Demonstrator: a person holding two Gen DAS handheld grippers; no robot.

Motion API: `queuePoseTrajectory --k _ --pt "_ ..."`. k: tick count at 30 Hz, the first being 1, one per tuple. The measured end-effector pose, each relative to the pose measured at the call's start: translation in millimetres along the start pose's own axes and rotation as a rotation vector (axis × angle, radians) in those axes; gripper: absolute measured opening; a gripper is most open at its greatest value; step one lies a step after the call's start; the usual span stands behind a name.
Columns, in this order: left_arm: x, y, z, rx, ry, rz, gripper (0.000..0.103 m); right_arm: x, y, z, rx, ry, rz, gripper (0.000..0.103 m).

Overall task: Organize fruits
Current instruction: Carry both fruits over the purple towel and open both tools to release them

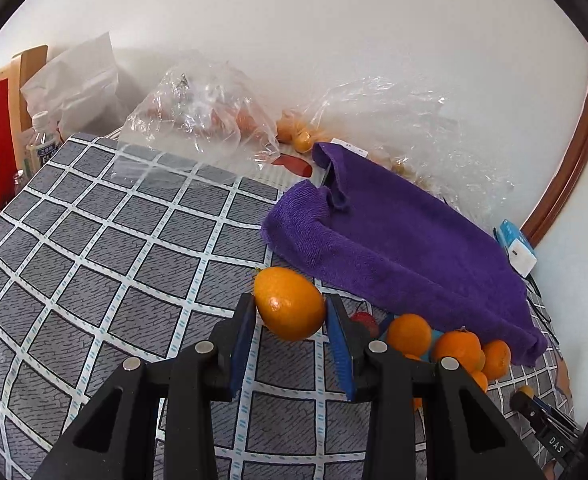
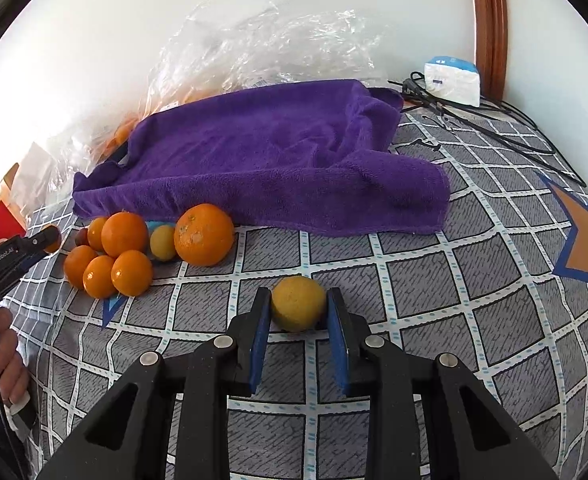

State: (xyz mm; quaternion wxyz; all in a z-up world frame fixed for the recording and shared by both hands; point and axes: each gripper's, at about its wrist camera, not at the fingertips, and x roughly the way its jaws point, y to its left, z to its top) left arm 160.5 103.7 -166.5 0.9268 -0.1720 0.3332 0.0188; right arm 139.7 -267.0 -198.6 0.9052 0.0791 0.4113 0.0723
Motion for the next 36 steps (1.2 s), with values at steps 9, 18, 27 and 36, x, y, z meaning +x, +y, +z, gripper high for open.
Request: queuePoseTrajectory --k 9,18,27,36 --pt "-11.2 -2.4 0.5 0.000 -0.062 -0.012 0.034 -5.8 -8.0 -1.2 0.043 -0.030 0.009 0.028" --pt "-13.1 -1.3 -0.5 -0.004 -0.072 -0.025 0.034 -7.2 -5.3 -0.6 0.030 -0.036 0.008 0.028" --pt "-18.0 1.3 -2.1 -0.012 -0.089 -0.045 0.034 -9.7 -7.3 -0.7 0.034 -0.046 0.023 0.028" --pt "-28.2 -0.3 1.2 -0.002 -0.099 -0.038 0.034 -19.0 0.3 2.2 0.010 -0.044 0.034 0.028"
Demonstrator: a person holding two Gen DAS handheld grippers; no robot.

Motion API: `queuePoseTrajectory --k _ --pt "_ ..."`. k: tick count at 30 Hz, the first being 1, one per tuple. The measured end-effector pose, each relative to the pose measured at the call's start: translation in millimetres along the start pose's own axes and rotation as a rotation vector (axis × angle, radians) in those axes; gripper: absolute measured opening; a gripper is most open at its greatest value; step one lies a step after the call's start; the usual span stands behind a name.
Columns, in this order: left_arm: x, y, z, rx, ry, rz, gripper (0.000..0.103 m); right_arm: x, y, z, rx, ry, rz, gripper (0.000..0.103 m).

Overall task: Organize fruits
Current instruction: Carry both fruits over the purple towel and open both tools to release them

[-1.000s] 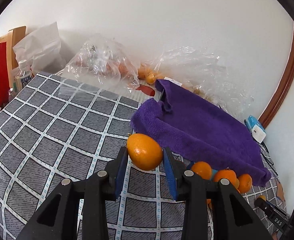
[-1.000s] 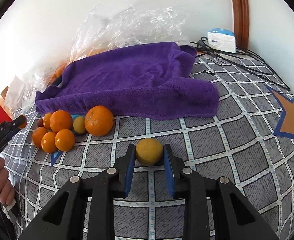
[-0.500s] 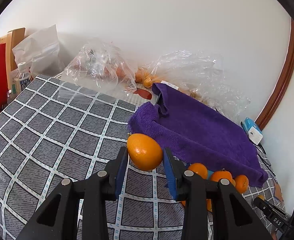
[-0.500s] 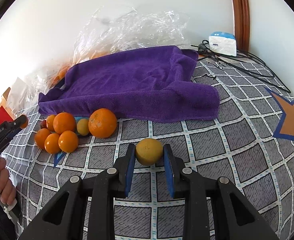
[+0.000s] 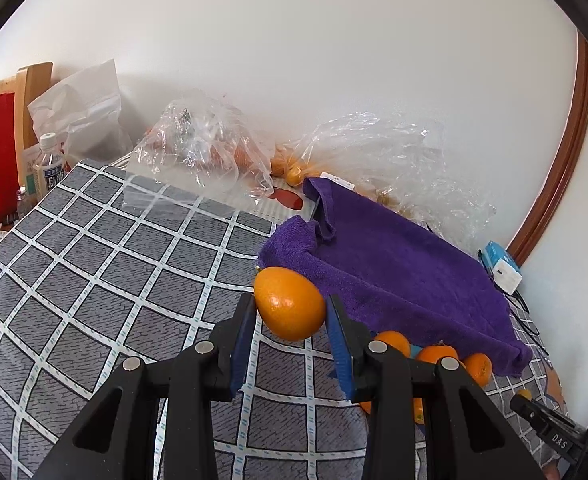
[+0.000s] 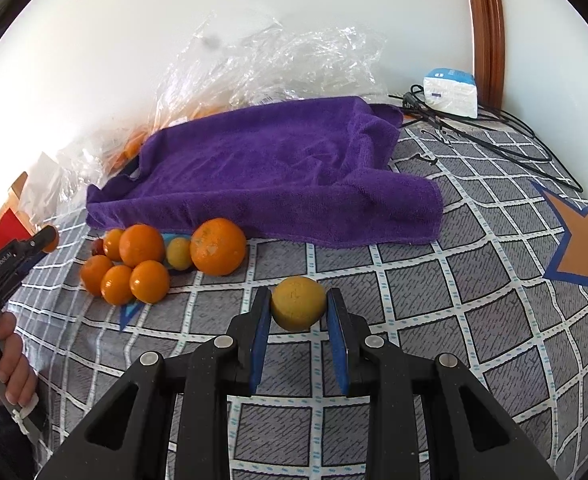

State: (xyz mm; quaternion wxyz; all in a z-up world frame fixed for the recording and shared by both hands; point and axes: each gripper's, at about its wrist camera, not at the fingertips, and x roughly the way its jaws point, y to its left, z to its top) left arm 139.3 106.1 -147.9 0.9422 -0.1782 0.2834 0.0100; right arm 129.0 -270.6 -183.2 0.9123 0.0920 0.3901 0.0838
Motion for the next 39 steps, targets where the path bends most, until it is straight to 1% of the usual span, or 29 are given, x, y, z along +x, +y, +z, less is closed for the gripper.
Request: queuePoseTrajectory --k 2,4,10,13,15,23,26,28,33,39 --pt "-6.5 -2.4 5.9 0.000 0.012 -0.026 0.034 -7.8 3.1 7.4 -0.008 -0.016 -0.010 0.028" --pt "-12.9 -7.3 14.8 0.012 0.011 -0.027 0.034 -15.3 7.0 17.3 -0.022 -0.040 -0.015 0.028" --pt "-26.3 -22.1 57.1 0.006 -0.001 -0.085 0.034 -30.6 18.8 56.8 -0.047 -0.107 -0.029 0.028" --pt "-28.0 -35.7 78.9 0.038 -0.025 -0.067 0.034 -31.8 21.8 73.2 -0.056 -0.128 -0.026 0.028" --pt "-24.5 -43.8 91.8 0.050 -0.026 -0.065 0.034 -28.7 21.1 83.9 -0.053 -0.129 -0.015 0.028" --pt "0.6 -73.3 126.0 0.099 -0.024 -0.049 0.034 -15.7 21.5 119.9 -0.063 -0.151 -0.026 0.028" --pt "12.8 -82.5 132.1 0.123 -0.034 -0.029 0.034 -9.4 20.0 134.7 -0.056 -0.154 -0.032 0.028" --pt "24.3 -88.8 133.6 0.133 -0.026 -0.018 0.034 -4.4 18.9 143.4 -0.056 -0.155 -0.032 0.028" --pt "56.9 -100.3 130.5 0.151 0.027 -0.030 0.034 17.7 19.9 159.0 -0.075 -0.138 -0.049 0.028" --pt "99.1 -100.6 115.2 0.169 0.094 0.001 0.034 53.2 21.4 162.1 -0.080 -0.086 -0.054 0.028"
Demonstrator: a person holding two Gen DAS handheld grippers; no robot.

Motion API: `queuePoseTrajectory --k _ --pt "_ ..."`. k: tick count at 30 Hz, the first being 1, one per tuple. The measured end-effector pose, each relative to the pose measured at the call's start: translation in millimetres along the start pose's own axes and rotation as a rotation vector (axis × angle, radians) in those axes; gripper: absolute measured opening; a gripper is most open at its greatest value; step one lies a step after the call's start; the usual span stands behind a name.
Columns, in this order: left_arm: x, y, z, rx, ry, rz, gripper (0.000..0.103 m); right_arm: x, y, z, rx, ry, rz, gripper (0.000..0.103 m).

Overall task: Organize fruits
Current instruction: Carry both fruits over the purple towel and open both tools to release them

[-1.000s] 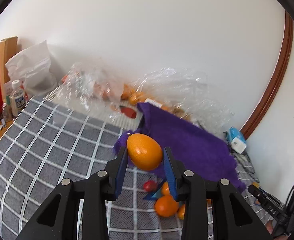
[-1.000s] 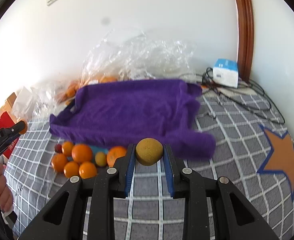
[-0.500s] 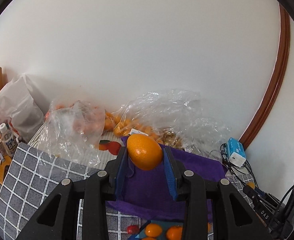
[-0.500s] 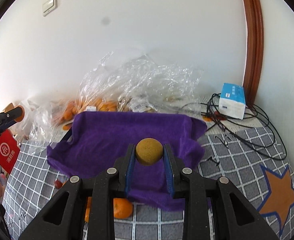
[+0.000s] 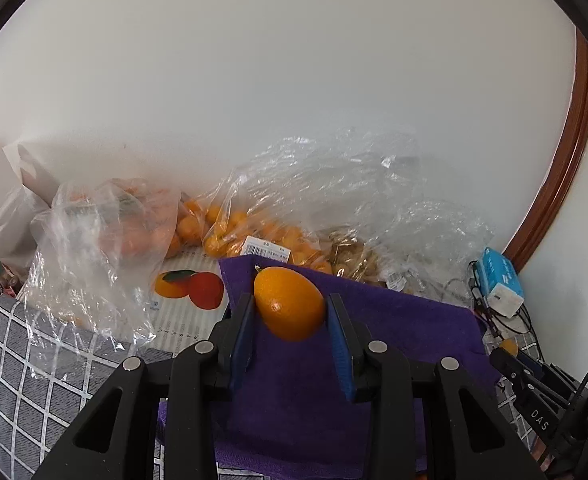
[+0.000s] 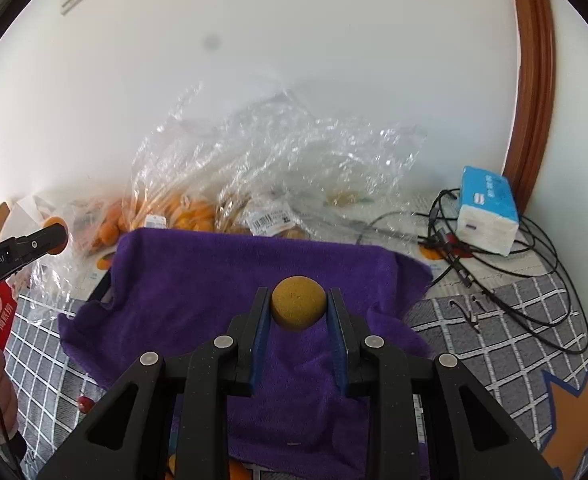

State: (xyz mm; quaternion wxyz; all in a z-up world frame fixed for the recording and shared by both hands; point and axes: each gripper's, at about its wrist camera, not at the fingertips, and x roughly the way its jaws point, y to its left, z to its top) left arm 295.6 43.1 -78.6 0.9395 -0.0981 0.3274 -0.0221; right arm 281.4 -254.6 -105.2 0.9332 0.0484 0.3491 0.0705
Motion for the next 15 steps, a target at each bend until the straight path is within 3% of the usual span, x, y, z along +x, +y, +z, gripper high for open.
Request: queuePoseTrajectory --k 9,15 --pt "50.4 8.2 -18.1 0.036 0.137 0.041 0.034 60.4 -0.7 -12.3 -0.002 0.138 -0.022 0.028" --pt "67.4 7.7 -26.0 0.051 0.198 0.032 0.034 77.6 -0.9 -18.4 -0.005 0.187 -0.047 0.028"
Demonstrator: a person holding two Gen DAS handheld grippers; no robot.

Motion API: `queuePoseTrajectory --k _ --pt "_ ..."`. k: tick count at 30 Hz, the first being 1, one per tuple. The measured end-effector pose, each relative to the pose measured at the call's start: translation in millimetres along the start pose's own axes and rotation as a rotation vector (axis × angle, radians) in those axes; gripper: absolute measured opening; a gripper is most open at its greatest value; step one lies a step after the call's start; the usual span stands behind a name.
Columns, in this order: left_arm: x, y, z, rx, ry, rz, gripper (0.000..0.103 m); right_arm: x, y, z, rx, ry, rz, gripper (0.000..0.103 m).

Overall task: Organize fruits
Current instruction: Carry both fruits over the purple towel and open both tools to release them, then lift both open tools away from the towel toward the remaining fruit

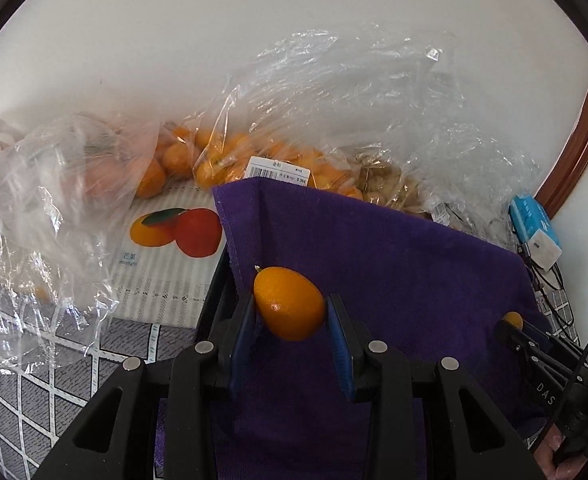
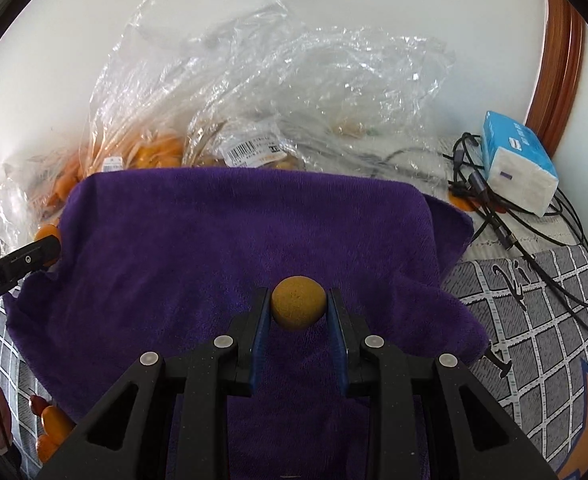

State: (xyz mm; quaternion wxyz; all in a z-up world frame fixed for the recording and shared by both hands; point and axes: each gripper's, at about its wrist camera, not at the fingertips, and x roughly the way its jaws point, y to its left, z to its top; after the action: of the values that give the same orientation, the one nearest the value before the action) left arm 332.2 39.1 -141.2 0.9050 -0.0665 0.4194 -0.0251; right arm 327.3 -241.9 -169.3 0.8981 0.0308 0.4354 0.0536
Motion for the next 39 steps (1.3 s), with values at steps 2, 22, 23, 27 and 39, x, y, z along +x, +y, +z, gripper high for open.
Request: queuePoseTrajectory --k 2,22,23,27,39 --pt "2.2 -3.6 -1.1 0.013 0.010 -0.003 0.034 4.8 -0.8 -1.8 0.007 0.017 0.000 0.028" --pt "-6.3 -25.3 0.7 0.097 0.004 0.013 0.050 -23.0 -1.1 -6.8 0.044 0.001 -0.018 0.059" --pt "-11.5 -27.1 1.3 0.099 -0.007 0.009 0.051 -29.3 -0.8 -8.7 0.047 -0.005 -0.028 0.059" --pt "-38.5 -33.8 3.9 0.085 -0.044 -0.026 0.051 -55.4 1.2 -15.0 0.029 -0.008 -0.077 0.059" --pt "-127.7 -27.2 -38.3 0.087 -0.120 -0.095 0.051 -146.6 -4.3 -48.7 0.028 -0.086 -0.140 0.059"
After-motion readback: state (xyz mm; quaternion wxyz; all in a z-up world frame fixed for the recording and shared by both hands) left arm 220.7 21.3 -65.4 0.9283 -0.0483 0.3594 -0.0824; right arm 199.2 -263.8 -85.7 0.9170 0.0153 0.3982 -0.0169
